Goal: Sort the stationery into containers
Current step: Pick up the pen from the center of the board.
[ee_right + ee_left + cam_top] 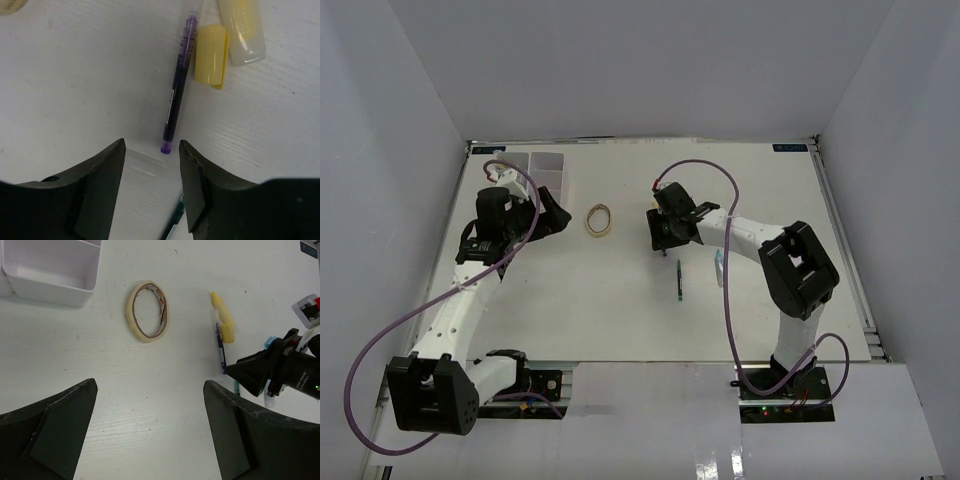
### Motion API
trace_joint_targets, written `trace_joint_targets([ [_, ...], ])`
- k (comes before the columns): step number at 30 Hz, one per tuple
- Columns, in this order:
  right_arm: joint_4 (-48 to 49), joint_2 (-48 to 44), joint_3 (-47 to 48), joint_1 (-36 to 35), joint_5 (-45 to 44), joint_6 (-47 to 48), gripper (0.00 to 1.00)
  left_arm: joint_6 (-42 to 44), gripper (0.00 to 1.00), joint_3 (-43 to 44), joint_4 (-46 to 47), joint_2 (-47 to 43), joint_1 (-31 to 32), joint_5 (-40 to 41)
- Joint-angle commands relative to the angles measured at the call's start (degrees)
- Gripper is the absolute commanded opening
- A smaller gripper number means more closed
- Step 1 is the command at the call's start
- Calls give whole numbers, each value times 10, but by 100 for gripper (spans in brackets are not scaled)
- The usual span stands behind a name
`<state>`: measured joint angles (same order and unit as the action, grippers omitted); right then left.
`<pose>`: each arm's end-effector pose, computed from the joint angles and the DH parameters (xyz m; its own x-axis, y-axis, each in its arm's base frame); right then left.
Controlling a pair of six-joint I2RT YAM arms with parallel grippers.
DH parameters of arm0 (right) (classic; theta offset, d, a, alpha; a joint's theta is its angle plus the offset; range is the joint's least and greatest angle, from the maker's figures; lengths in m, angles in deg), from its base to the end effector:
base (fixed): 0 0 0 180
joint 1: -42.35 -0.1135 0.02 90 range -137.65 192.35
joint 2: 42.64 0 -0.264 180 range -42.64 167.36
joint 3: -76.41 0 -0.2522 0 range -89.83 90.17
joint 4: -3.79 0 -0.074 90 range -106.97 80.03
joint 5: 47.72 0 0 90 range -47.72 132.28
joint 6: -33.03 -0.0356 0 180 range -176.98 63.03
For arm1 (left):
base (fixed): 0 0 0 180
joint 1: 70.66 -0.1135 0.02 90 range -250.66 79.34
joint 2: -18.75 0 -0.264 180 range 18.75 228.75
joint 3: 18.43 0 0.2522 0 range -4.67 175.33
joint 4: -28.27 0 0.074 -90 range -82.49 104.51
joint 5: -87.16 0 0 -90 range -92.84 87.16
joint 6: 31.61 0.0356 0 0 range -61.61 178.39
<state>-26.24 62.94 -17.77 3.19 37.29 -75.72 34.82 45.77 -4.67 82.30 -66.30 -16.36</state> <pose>0.3113 0.2495 0.1989 -0.7489 -0.1970 -0.6327 -0.3641 0.9200 0.1446 0.2451 -0.0270 0.2947 -0.5966 -0.3444 -0.7249 0.0354 0.8911 -0.4525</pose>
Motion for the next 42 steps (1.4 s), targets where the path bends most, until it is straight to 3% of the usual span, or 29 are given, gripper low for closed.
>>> trace_joint_targets([
  [1,-53,21,42,-8,-55,-42,52,11,98,-16,38,-19,1,6],
  [12,-48,85,59,-13,-91,-58,43,9,98,-20,27,-35,1,7],
  [24,-29,114,105,-31,-88,-30,18,5,98,-22,29,-27,2,-2],
  [28,4,87,108,-59,-78,-2,13,-6,98,-16,32,-4,1,-34],
  [34,99,5,65,-90,-46,25,12,-64,98,8,33,31,5,-156],
  [42,219,-105,-19,-130,44,76,13,-115,98,55,34,55,46,-179],
])
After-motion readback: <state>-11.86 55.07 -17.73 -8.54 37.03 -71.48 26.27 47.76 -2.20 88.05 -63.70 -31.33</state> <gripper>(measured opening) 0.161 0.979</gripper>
